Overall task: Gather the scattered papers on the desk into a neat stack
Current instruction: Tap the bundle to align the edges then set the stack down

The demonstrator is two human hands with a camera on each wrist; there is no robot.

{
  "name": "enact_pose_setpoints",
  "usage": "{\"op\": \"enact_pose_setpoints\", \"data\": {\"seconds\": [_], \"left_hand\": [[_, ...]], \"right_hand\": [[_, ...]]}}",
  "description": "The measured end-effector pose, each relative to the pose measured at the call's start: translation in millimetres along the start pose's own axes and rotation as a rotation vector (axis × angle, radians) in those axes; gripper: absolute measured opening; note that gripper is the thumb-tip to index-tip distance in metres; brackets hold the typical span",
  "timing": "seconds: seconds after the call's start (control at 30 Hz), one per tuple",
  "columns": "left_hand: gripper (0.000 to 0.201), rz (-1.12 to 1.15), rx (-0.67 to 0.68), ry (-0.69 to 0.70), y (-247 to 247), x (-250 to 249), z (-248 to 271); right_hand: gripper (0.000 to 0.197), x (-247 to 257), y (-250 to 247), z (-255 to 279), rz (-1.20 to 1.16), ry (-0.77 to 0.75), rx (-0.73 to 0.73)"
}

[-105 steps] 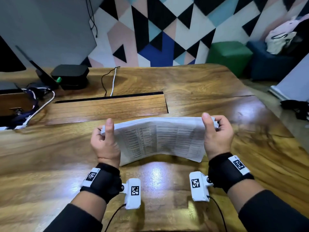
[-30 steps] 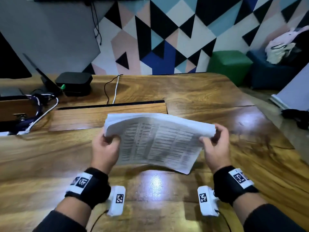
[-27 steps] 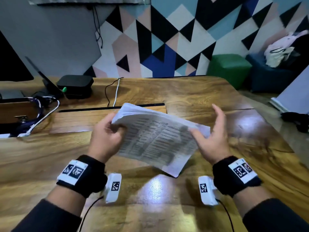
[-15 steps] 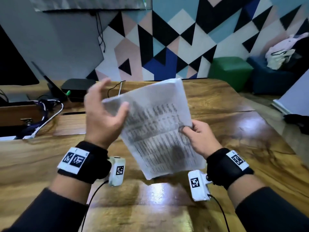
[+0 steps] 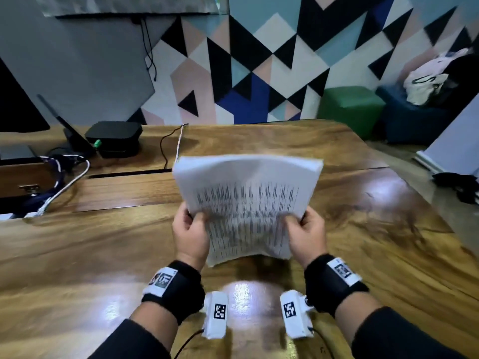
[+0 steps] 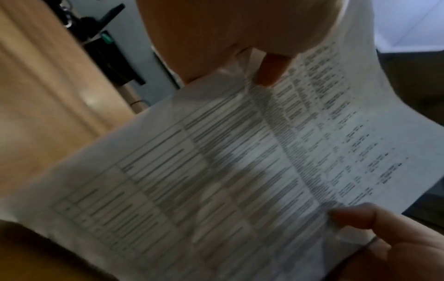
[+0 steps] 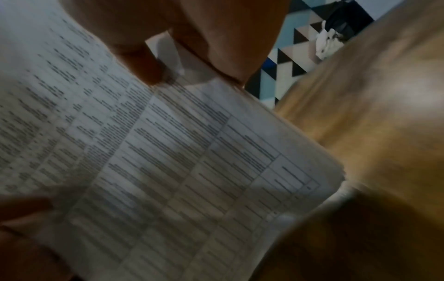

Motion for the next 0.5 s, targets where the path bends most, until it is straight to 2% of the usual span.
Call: {"op": "enact_pose_setpoints", "data": {"seconds": [0.1,0.27,0.33,0.4,0.5], "left_hand": [[0.014,0.025,-0.031,-0.101,-2.6,29.2,8.2],[0.018,0.033,-0.020,-0.018,-6.1,16.1,4.8],[0.018,0.044,0.000,0.005,-4.1,13.1,5.5],[0.017,0.069,-0.012,0.013,-1.3,13.6,8.1],[0.021,0.073,-0.067,0.054,-6.5,11.3,8.0]], "right_hand": [[0.036,-26.6,0.5,14.8,0.043,0.038,0.001],[0.034,-25.5,-8.2,5.0,0.036,0.014,0.017],[0.025,-17.1,-7.0,2.1,0.016,-0.011,0.023],[0.015,-12.5,-4.4,1.6,-0.011,-0.025,-0.010],[0.013,-7.2,-2.1,2.3,-0.019,-0.050,-0.062]]}}
Point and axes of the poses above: each hand's wrist, its own z-axis away from the middle knuckle, its own y-axis out of the palm, x = y × z, the point moved 10 cm from there along -z, towards the middle knuckle, and after that the axes turned 5 degrees about -y, right-handed, at the moved point
